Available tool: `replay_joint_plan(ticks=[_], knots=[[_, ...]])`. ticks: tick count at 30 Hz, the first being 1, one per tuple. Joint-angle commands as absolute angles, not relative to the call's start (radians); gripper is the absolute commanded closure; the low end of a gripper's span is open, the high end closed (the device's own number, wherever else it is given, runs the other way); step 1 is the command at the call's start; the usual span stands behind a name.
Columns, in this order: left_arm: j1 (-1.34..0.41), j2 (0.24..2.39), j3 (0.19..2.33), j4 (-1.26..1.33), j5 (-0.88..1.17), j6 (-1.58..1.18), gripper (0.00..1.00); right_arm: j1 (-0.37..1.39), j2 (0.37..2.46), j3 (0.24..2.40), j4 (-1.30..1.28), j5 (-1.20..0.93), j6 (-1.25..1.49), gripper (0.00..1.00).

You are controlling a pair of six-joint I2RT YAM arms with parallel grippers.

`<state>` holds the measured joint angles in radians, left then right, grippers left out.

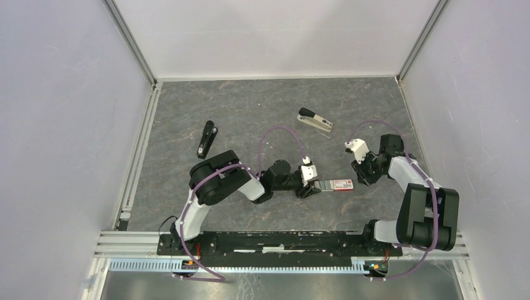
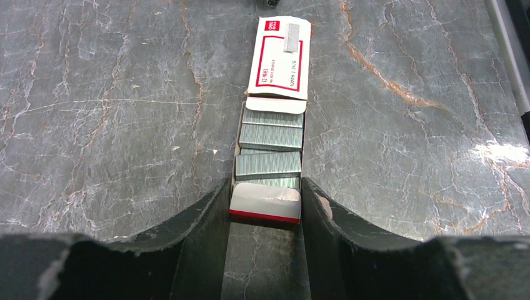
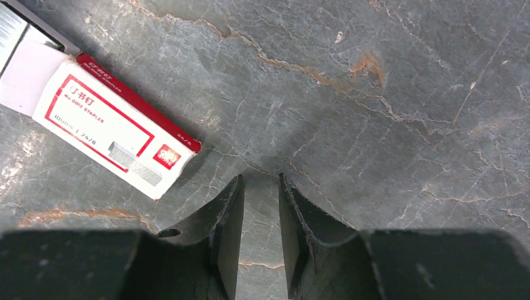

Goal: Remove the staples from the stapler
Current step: Close the staple box at the center of the board.

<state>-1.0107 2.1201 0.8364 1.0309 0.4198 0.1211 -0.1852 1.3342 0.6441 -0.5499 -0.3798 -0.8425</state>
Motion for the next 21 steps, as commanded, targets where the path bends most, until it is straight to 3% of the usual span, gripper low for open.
replay_joint_plan(ticks=[1, 21], knots=[[-1.030, 2.152, 0.819, 1.015, 0.407, 0.147, 0.49, -0.179, 1.345, 0.647, -0.520, -0.385, -0.804, 0.67], [-1.066, 2.152, 0.804, 1.058, 0.316, 0.145, 0.50, -0.094, 1.342, 0.603, -0.470, -0.323, -0.693, 0.69]])
